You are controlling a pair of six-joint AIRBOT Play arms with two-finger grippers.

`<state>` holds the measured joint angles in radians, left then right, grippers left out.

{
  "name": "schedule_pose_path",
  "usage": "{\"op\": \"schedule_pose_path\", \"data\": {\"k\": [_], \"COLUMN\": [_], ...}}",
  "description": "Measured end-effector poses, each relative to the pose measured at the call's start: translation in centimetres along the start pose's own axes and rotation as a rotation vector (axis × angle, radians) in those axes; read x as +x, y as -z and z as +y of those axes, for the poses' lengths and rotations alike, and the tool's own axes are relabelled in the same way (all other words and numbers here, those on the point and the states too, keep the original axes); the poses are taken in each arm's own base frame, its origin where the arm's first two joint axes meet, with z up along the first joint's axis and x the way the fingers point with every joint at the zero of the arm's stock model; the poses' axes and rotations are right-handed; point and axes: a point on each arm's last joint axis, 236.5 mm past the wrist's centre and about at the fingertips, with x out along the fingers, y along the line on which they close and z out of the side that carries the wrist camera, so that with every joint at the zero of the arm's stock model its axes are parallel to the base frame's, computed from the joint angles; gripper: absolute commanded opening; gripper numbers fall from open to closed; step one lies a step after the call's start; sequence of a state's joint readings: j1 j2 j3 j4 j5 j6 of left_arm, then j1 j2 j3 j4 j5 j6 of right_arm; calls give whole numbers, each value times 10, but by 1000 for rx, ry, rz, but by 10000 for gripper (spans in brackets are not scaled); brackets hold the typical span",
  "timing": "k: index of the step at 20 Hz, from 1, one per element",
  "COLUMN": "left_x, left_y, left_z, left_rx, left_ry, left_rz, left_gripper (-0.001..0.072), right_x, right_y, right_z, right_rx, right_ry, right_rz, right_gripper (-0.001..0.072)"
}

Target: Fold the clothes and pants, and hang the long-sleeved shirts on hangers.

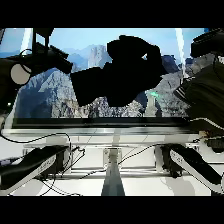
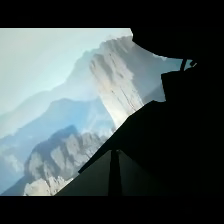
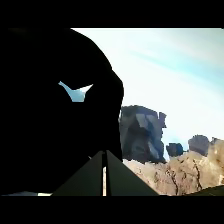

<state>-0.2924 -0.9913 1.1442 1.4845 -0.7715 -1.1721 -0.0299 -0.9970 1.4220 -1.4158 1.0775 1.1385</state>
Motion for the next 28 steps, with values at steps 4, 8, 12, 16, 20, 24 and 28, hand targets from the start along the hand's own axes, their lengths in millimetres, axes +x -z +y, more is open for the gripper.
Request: {"op": "schedule_pose_path", "data": {"k": [4, 8, 12, 16, 20, 24, 28], "left_x": [0, 0, 0, 0, 0, 0, 0], "left_y": [0, 0, 0, 0, 0, 0, -3], "left_z": [0, 0, 0, 0, 0, 0, -7], "left_rx": [0, 0, 0, 0, 0, -1, -33], "left_ry": [0, 0, 0, 0, 0, 0, 30], "left_rz": [0, 0, 0, 0, 0, 0, -12], "left_gripper": [40, 40, 40, 40, 40, 40, 40], "right_x": [0, 0, 0, 0, 0, 5, 42], "right_y": [0, 0, 0, 0, -5, -7, 50], "right_z": [0, 0, 0, 1, 4, 25, 103], "right_rx": [0, 0, 0, 2, 14, 53, -102], "right_ry": [0, 0, 0, -3, -17, -102, -326], "right_rz": [0, 0, 0, -2, -22, -29, 143], "right_gripper": [18, 18, 18, 18, 21, 19, 19]}}
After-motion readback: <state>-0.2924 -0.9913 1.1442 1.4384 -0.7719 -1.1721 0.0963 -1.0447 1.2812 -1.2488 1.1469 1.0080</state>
